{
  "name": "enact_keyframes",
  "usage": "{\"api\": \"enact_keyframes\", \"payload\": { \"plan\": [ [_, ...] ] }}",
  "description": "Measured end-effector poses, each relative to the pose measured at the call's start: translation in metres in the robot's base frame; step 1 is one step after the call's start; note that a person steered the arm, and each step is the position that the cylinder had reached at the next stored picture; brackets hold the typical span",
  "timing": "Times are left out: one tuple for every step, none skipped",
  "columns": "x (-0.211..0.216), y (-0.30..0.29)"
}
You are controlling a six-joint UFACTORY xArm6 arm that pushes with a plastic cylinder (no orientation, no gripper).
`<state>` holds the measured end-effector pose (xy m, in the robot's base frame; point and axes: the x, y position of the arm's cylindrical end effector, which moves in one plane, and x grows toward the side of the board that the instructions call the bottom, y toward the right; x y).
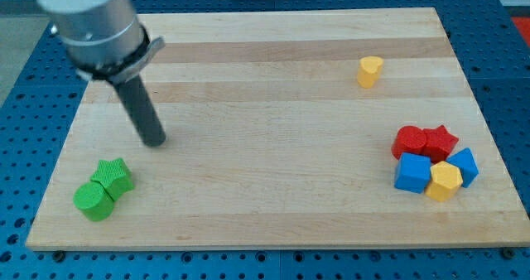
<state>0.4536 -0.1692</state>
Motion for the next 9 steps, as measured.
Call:
{"api": "enact_keyframes", "payload": {
  "plan": [
    [-0.062, 0.014],
    [-0.113, 0.074],
    [-0.147, 0.163],
    [-0.164, 0.243],
    [-0.156, 0.299],
    [-0.13, 0.334],
    [-0.107, 0.338],
    [-0.089, 0.338],
    [-0.092, 0.334]
  ]
}}
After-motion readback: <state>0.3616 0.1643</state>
